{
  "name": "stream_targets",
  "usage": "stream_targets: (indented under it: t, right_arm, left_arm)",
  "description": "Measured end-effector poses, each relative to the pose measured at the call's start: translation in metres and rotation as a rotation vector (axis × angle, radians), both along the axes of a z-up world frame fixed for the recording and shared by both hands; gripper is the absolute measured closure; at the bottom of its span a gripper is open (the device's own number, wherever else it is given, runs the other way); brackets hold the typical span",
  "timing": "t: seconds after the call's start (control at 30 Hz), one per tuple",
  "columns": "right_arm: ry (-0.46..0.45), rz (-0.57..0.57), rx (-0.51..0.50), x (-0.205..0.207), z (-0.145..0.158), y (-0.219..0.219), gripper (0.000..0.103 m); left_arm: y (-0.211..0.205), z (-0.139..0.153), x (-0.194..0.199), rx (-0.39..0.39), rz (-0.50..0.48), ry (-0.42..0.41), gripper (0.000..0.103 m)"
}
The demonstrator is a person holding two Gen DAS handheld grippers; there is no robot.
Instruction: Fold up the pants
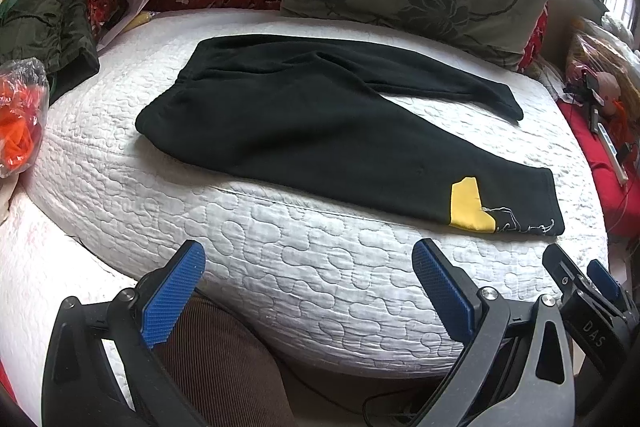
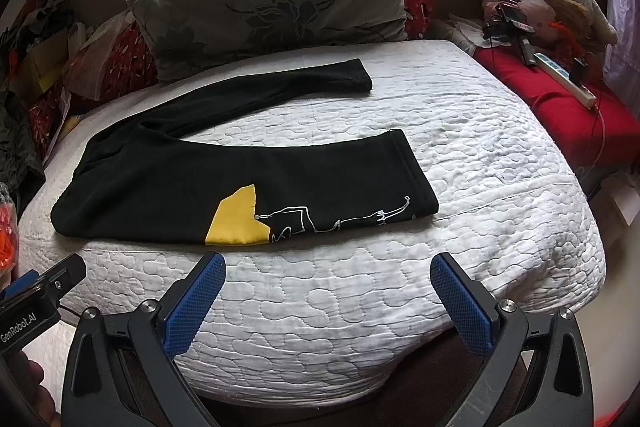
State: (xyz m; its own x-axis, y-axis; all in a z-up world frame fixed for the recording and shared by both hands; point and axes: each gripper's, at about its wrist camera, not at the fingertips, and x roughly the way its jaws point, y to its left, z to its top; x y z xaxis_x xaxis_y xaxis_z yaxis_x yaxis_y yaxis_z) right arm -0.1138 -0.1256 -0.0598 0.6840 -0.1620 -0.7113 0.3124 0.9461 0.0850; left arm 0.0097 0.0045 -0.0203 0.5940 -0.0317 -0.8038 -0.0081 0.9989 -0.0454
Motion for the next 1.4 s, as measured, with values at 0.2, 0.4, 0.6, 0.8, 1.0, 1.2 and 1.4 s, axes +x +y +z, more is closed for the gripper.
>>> stream_targets:
  t: [0.2,0.4,0.6,0.8,1.0,1.2,1.4]
  right_arm:
    - [0.002,0.005,-0.004,0.0,0.001,0.001,0.0]
    - [0.006,0.004,-0.002,0.001,0.0,0.001,0.0]
    - [0.007,0.006,-0.007,0.001,0.0,0.002,0.0]
    - [0.017,0.009,-0.005,0.002,-0.002,0.003,0.0]
    - [0.02,0.008,-0.004,0.003,-0.003,0.003,0.0]
    - [0.029,0.012,-0.001,0.004,-0.007,0.003,0.0]
    - [0.02,0.029,0.021,0.013,0.004,-0.012,0.0]
  left_arm:
    - [0.001,0.0,0.0,-0.003,0.004,0.004,0.0]
    - [0.001,-0.001,0.001,-0.003,0.003,0.006,0.0]
    - [0.002,-0.002,0.0,-0.007,0.005,0.012,0.0]
    - [0.001,-0.003,0.002,-0.006,0.005,0.019,0.0]
    - [0.001,-0.006,0.004,-0.006,0.006,0.026,0.0]
    - [0.002,-0.009,0.007,0.003,0.011,0.04,0.0]
    - [0.016,-0.001,0.036,0.056,-0.001,0.085,0.0]
